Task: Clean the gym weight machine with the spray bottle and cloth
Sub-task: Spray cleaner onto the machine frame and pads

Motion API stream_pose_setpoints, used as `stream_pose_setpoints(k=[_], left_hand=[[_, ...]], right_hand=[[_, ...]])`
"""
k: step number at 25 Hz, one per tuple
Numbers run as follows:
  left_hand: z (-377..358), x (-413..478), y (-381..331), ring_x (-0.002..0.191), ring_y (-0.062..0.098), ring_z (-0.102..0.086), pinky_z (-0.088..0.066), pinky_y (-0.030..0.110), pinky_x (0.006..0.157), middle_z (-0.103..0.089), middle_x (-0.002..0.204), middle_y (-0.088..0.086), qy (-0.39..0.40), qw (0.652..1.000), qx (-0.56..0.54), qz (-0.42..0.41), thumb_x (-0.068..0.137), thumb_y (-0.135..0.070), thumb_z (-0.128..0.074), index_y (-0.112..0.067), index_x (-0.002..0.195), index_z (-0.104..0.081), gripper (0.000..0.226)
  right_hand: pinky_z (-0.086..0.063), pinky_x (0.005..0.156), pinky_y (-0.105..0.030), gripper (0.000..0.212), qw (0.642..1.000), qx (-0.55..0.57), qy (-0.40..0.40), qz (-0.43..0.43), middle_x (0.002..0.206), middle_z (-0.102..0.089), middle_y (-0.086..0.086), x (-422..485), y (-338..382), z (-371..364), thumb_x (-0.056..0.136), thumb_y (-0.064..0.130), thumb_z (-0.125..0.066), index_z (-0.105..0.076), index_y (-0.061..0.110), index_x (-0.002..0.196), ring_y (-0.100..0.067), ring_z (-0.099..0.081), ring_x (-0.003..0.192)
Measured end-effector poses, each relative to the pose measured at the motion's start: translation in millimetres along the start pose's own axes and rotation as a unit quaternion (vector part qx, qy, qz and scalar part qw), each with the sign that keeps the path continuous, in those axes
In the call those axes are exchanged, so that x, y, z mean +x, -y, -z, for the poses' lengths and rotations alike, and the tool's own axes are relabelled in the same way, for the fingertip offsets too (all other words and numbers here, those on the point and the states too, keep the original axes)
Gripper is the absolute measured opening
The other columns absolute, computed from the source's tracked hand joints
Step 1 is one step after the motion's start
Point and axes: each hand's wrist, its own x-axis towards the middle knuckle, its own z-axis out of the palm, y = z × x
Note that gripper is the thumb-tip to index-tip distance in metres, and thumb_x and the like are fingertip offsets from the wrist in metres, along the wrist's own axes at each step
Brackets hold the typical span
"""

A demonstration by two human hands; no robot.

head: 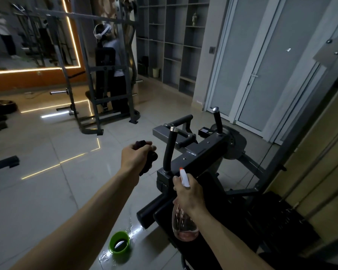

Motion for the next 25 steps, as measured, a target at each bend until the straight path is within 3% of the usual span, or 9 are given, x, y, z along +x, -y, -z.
stream_pose_setpoints(k=[5, 8, 12, 15, 18, 20, 23, 25], left_hand=[[-4.9, -6.9, 3.6, 0.075, 0.021, -0.069, -0.055, 0.031, 0.059, -0.075, 0.100, 0.014, -0.002, 1.000, -0.008, -0.003, 0.090, -0.010, -0.073, -0.014, 0.105, -0.071, 0.015], [-2.5, -8.6, 7.4, 0.081, 0.025, -0.071, -0.056, 0.032, 0.061, -0.075, 0.101, 0.013, -0.006, 1.000, -0.001, -0.009, 0.089, -0.013, -0.075, -0.016, 0.105, -0.072, 0.017], [2.4, -7.6, 20.5, 0.090, 0.029, -0.073, -0.056, 0.030, 0.059, -0.075, 0.104, 0.012, -0.015, 1.000, 0.009, 0.005, 0.088, -0.014, -0.076, -0.015, 0.108, -0.073, 0.020], [2.5, -4.5, 28.4, 0.085, 0.026, -0.072, -0.057, 0.030, 0.059, -0.076, 0.102, 0.012, -0.022, 0.999, 0.017, 0.025, 0.088, -0.013, -0.076, -0.015, 0.106, -0.073, 0.018], [-3.2, 4.5, 27.7, 0.077, 0.024, -0.069, -0.056, 0.030, 0.057, -0.074, 0.099, 0.015, -0.022, 0.999, 0.012, 0.033, 0.088, -0.010, -0.075, -0.012, 0.105, -0.073, 0.017], [-13.8, 14.1, 21.8, 0.073, 0.024, -0.065, -0.055, 0.030, 0.056, -0.070, 0.096, 0.017, -0.017, 0.999, 0.013, 0.029, 0.090, -0.010, -0.072, -0.010, 0.103, -0.073, 0.014], [-33.2, 34.1, 8.8, 0.062, 0.020, -0.058, -0.048, 0.027, 0.047, -0.064, 0.084, 0.013, -0.002, 1.000, 0.004, 0.020, 0.093, -0.017, -0.070, -0.008, 0.098, -0.068, 0.010], [-43.6, 51.6, -0.1, 0.053, 0.017, -0.052, -0.040, 0.025, 0.042, -0.060, 0.076, 0.013, 0.013, 1.000, -0.017, 0.013, 0.093, -0.022, -0.068, -0.007, 0.095, -0.062, 0.016]], right_hand=[[-0.061, 0.064, -0.048, 0.025, 0.999, 0.031, -0.003, 0.044, 0.083, -0.069, -0.004, 20.7, 19.0, 12.0, 0.101, 0.049, -0.052, -0.058, 0.028, 0.089, -0.026, -0.071, 0.067], [-0.060, 0.060, -0.041, 0.025, 0.998, 0.039, -0.002, 0.053, 0.082, -0.068, -0.004, 30.6, 22.6, 11.9, 0.101, 0.050, -0.051, -0.058, 0.028, 0.092, -0.022, -0.072, 0.063], [-0.060, 0.064, -0.053, 0.036, 0.999, 0.022, 0.030, 0.020, 0.078, -0.066, -0.006, 17.8, -22.8, -12.4, 0.085, 0.066, -0.050, -0.058, 0.031, 0.083, -0.029, -0.070, 0.067], [-0.060, 0.064, -0.054, 0.035, 0.998, 0.041, 0.033, -0.017, 0.082, -0.069, -0.005, 11.9, -41.7, -17.4, 0.088, 0.064, -0.052, -0.060, 0.030, 0.083, -0.031, -0.071, 0.067], [-0.061, 0.062, -0.046, 0.033, 0.995, 0.101, 0.003, -0.005, 0.092, -0.071, -0.003, 25.9, -25.7, -8.0, 0.087, 0.067, -0.054, -0.059, 0.036, 0.095, -0.032, -0.072, 0.071], [-0.060, 0.058, -0.040, 0.026, 0.988, 0.149, -0.034, 0.023, 0.099, -0.068, -0.006, 44.2, -5.2, 3.4, 0.089, 0.057, -0.059, -0.052, 0.039, 0.106, -0.035, -0.072, 0.074], [-0.057, 0.054, -0.032, 0.029, 0.968, 0.226, -0.086, 0.066, 0.108, -0.062, -0.013, 71.2, 23.4, 25.0, 0.092, 0.018, -0.062, -0.042, 0.020, 0.113, -0.042, -0.070, 0.071], [-0.056, 0.054, -0.030, 0.028, 0.960, 0.227, -0.135, 0.090, 0.108, -0.063, -0.011, 90.1, 37.0, 38.1, 0.083, 0.016, -0.058, -0.044, 0.015, 0.108, -0.038, -0.071, 0.072]])
